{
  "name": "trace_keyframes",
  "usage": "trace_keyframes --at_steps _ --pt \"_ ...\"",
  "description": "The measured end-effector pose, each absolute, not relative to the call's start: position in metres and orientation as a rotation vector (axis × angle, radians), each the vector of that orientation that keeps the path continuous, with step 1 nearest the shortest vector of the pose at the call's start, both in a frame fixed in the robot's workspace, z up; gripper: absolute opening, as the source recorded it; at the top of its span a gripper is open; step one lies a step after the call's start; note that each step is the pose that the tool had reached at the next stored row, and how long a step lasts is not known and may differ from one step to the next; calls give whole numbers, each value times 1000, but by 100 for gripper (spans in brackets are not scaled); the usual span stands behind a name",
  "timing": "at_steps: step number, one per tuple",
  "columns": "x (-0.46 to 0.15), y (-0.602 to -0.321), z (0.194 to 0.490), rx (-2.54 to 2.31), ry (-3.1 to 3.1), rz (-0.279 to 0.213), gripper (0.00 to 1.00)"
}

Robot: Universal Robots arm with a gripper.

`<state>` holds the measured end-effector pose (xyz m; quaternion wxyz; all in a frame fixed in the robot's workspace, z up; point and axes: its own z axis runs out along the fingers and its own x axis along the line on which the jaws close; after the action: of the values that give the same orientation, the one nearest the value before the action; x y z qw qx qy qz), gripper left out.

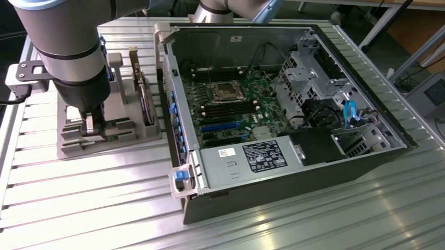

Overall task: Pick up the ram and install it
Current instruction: 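Pick up the ram and move it above insertion slot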

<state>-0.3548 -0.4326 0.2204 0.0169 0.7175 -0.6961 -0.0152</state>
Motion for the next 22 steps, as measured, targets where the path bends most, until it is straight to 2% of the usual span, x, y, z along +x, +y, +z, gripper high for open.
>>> trace_keyframes --at_steps 7,9,16,18,19,22 --pt "-355 -433 211 2230 -2163 -46 42" --pt "-356 -433 211 2257 -2189 10 42" --pt "-366 -433 205 2257 -2189 10 42" --pt "-366 -433 205 2257 -2189 10 27" --pt "-366 -433 205 2257 -2189 10 15" --pt "-366 -433 205 2257 -2189 10 13"
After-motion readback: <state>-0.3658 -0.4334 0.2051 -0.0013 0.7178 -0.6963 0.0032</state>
